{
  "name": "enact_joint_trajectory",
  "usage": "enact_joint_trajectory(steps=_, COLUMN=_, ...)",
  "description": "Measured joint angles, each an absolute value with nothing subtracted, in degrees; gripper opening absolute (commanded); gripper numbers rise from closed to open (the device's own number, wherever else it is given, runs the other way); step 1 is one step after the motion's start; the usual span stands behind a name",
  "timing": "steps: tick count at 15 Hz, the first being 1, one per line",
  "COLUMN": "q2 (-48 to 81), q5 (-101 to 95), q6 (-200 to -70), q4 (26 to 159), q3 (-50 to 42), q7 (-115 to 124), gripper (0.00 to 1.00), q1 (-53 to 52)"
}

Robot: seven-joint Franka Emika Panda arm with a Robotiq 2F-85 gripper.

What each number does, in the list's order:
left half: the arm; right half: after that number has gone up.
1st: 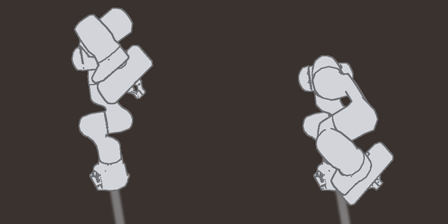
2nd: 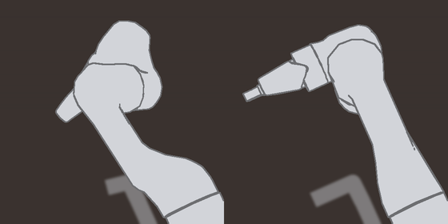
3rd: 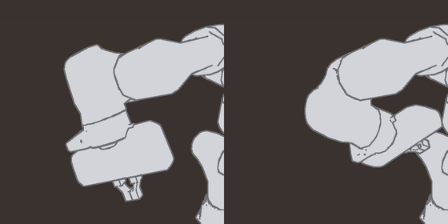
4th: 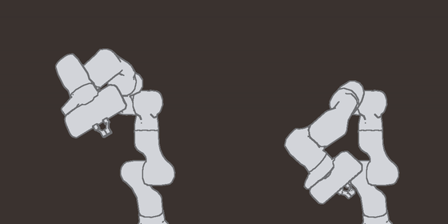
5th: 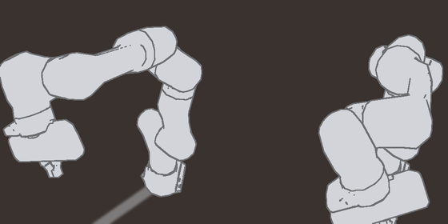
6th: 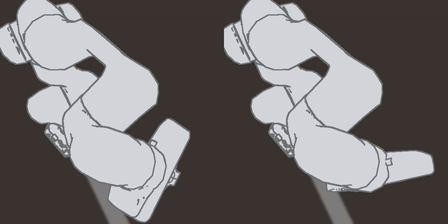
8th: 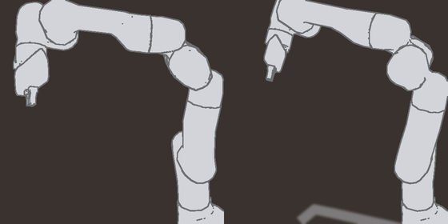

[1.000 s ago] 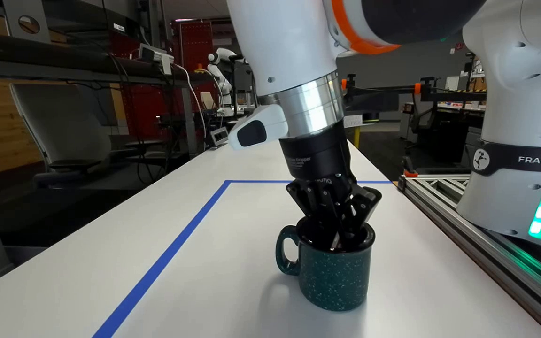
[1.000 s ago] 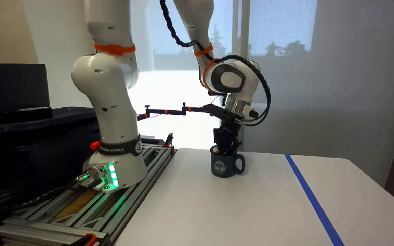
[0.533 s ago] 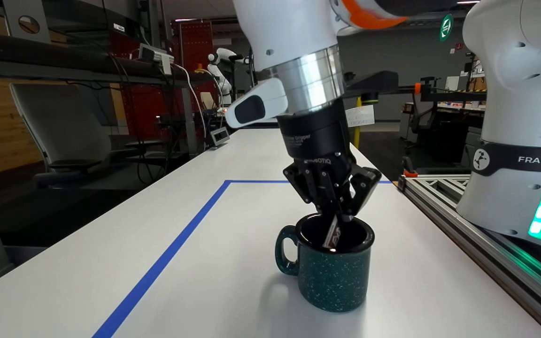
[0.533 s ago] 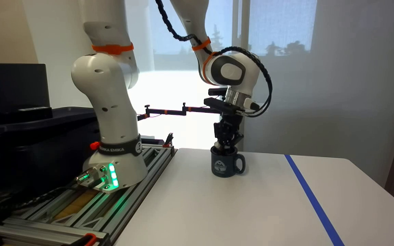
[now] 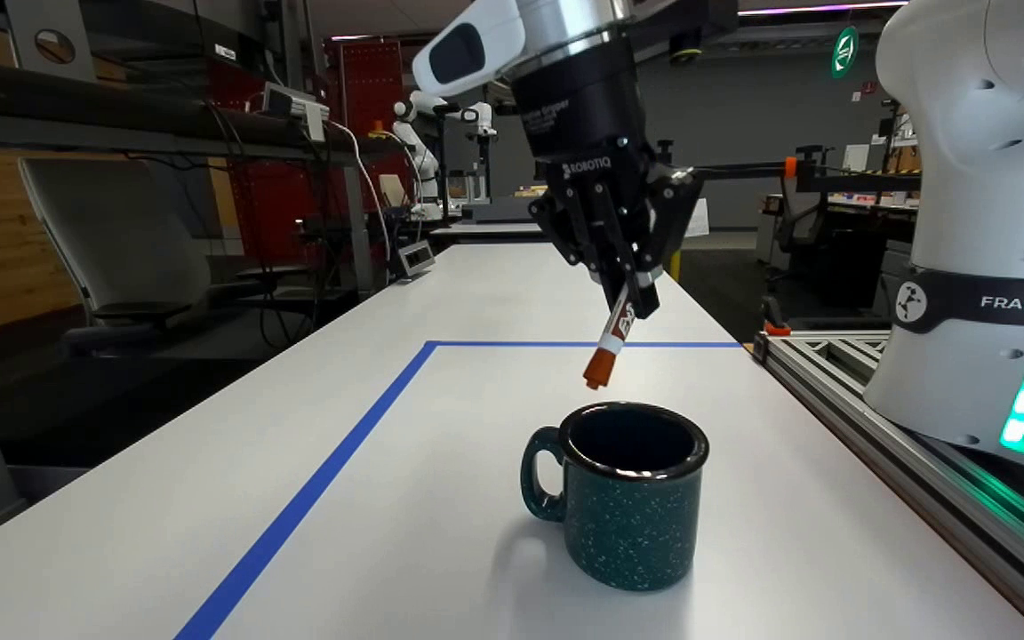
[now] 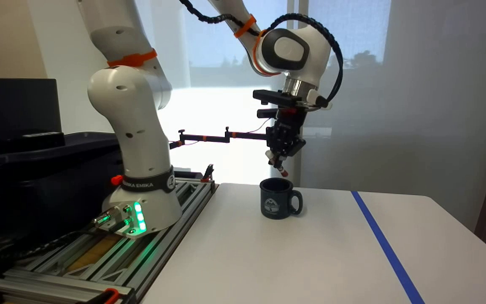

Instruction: Remove the marker from the mug.

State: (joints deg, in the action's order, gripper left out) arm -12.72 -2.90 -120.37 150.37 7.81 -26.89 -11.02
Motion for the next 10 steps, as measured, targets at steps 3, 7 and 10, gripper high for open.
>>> enact_joint_trajectory(steps=3, q2=-14.4, q5=-0.5, q6=-124.1, q4=150.1, q3=3.6, q7=-28.9, gripper=0.05, q1=-10.1)
enact_joint_trajectory(steps=7, q2=-11.7, q5=3.9, q6=-141.9, q4=154.1, q3=-0.3, q7=-29.7, gripper=0.05, q1=-9.0)
enact_joint_trajectory(steps=10, q2=-7.7, q5=7.6, q6=-156.4, q4=157.2, q3=-1.9, q7=-32.0, gripper=0.05, q1=-8.9)
